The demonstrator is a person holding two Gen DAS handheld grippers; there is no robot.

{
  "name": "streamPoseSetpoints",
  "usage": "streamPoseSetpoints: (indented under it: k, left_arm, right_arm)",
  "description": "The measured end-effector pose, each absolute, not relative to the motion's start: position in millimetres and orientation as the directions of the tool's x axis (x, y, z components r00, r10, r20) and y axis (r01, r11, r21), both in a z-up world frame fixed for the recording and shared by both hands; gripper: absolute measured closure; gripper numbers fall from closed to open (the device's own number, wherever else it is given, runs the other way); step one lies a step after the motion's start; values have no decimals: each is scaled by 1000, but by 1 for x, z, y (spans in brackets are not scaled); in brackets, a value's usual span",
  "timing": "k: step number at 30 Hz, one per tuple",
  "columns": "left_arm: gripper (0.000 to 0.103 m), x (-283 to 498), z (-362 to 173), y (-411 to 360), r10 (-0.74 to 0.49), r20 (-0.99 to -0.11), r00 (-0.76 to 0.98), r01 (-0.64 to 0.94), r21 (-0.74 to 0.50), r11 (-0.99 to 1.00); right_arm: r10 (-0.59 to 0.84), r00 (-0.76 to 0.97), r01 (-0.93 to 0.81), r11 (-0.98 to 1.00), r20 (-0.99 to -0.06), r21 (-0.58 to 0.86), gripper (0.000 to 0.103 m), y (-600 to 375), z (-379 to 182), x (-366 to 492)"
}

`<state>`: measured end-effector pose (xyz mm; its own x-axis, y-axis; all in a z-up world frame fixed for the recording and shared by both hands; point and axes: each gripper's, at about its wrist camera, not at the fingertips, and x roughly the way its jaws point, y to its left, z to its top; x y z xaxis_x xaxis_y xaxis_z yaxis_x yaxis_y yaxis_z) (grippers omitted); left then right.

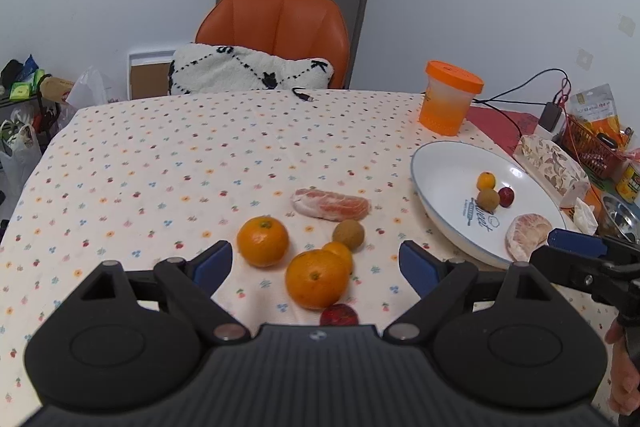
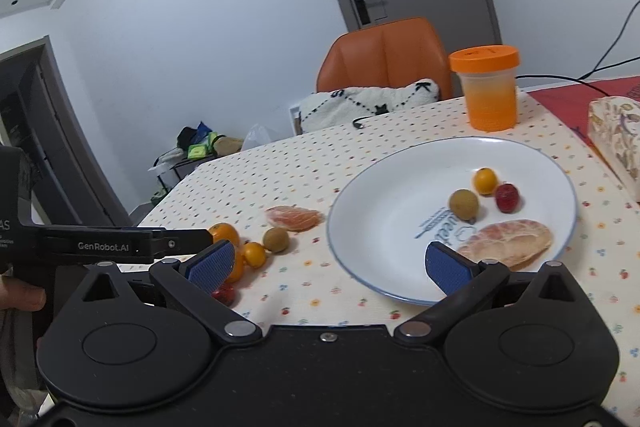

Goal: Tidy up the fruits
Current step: 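Move both open tools back from the plate toward the fruit pile, then grasp a red plum with right tool while left tool grasps a large orange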

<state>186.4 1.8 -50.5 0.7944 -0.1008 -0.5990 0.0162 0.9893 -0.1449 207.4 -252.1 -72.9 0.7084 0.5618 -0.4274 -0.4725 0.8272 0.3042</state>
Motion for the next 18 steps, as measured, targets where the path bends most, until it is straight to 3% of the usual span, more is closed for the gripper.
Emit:
streamPoseSetpoints:
  k: [12, 18]
  left_arm:
    - [17, 196, -71, 15, -185, -625, 758, 42, -237, 971]
    - [29, 205, -81, 18, -225, -634, 740, 50, -280, 959]
  right_arm:
    - [560, 689, -496, 827, -461, 263, 3, -223, -71, 206]
    - [553, 681, -504, 830, -480, 240, 13, -211, -70, 205]
